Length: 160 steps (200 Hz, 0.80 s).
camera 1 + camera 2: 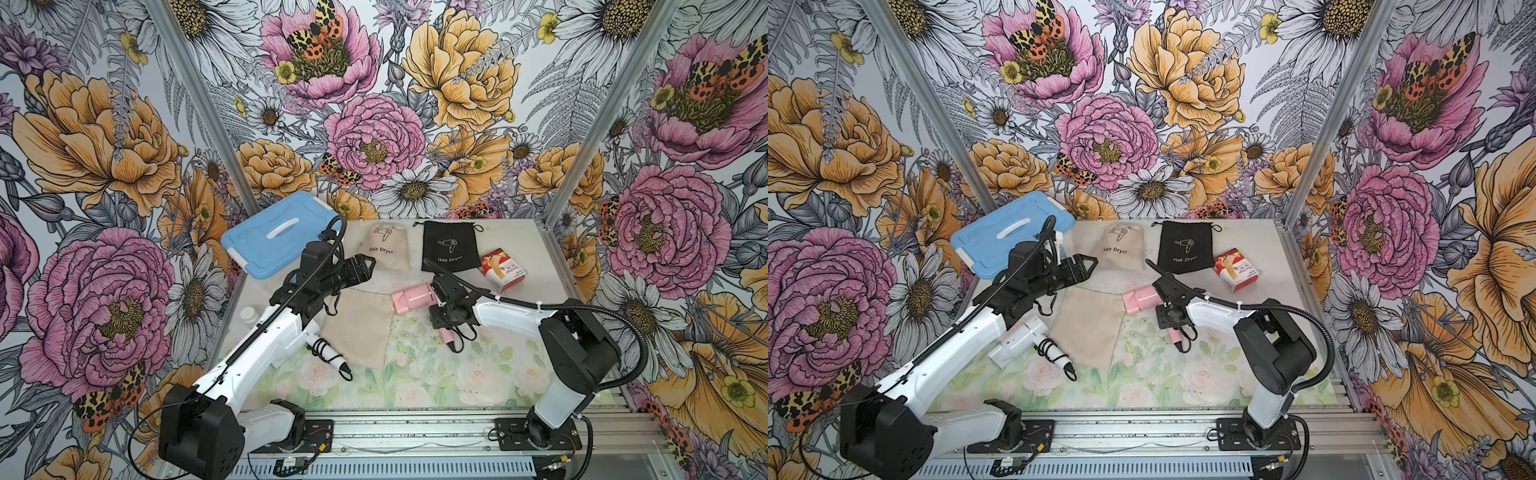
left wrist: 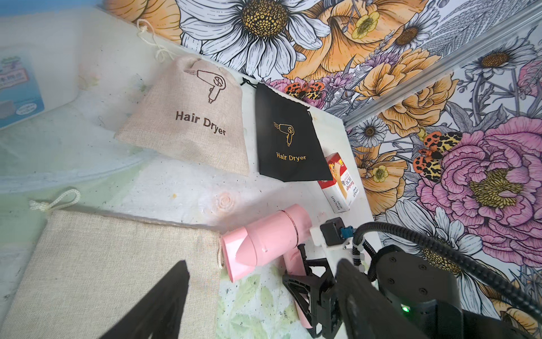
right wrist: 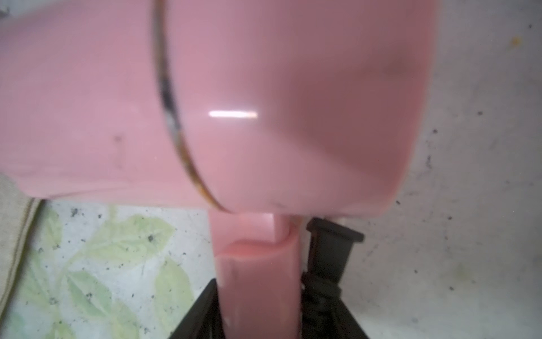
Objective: Pack away hair dryers
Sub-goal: Place the hair dryer at the center of the board, then pick up the hair dryer from the center of the board.
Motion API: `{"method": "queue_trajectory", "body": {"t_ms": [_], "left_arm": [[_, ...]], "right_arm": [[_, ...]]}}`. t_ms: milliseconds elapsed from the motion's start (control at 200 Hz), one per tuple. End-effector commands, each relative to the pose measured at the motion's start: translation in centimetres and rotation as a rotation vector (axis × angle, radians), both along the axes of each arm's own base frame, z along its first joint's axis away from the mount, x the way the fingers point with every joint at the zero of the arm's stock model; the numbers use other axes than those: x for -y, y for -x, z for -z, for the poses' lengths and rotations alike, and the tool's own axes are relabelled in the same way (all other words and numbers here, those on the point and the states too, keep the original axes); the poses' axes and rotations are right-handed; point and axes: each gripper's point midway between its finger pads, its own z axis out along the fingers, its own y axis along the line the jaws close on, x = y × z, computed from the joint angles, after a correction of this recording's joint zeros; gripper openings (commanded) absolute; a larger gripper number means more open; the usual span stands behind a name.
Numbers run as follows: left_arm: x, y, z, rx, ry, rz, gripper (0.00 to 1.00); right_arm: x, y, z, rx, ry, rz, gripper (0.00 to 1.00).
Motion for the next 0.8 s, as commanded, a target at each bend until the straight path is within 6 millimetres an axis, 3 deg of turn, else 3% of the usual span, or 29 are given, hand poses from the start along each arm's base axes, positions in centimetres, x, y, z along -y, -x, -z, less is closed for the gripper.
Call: {"method": "queue_trajectory", "body": {"t_ms": [0,135,250,600,795], "left_arm": [[-0.2,0.0,1.3,-0.016,-0.046,-0.003,0.79],[0.0,-0.2,1.6,-0.023,-0.060,0.005,0.79],[0.3,-0.3,1.8,-0.027,-0.070,0.013,0.79],[1.3,-0.6,2.1,-0.036,-0.081,0.031,0.79],[1.5,-0.9,2.4,-0.044,-0.087,0.032,0.79]], "right_arm": [[0.2,-0.5,-1.9,0.079,0.002,-0.031,0.64],[1.1,-0.7,-3.1,0.131,0.017,-0.018,0.72],[1.0,-0.6,-3.5,0.140,-0.002,-0.003,0.72],[0.5,0.3,-1.2,0.108,-0.056,0.033,0.68],[-0.1,0.5,0.5,0.087,-0.052,0.023,0.60]]}}
